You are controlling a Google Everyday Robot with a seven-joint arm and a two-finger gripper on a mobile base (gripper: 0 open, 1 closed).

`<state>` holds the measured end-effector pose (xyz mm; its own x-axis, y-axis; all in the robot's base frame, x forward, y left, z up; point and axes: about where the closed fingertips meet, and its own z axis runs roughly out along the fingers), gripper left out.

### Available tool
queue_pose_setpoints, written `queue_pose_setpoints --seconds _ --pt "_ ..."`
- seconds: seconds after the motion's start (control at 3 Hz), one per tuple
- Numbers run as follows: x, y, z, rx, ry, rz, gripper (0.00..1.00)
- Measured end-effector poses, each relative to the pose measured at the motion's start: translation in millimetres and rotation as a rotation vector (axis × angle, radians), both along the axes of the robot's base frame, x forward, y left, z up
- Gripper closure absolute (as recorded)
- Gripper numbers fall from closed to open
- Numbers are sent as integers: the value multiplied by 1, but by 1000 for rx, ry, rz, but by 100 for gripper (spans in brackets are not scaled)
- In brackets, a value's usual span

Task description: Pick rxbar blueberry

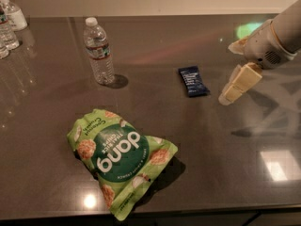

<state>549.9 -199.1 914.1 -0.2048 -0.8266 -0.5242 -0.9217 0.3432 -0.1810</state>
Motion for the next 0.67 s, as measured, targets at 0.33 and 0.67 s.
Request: queue_pose_setpoints --seconds 0.33,0.67 --pt "26 13 -22 71 41 2 0" --pt "38 24 -36 104 65 5 0"
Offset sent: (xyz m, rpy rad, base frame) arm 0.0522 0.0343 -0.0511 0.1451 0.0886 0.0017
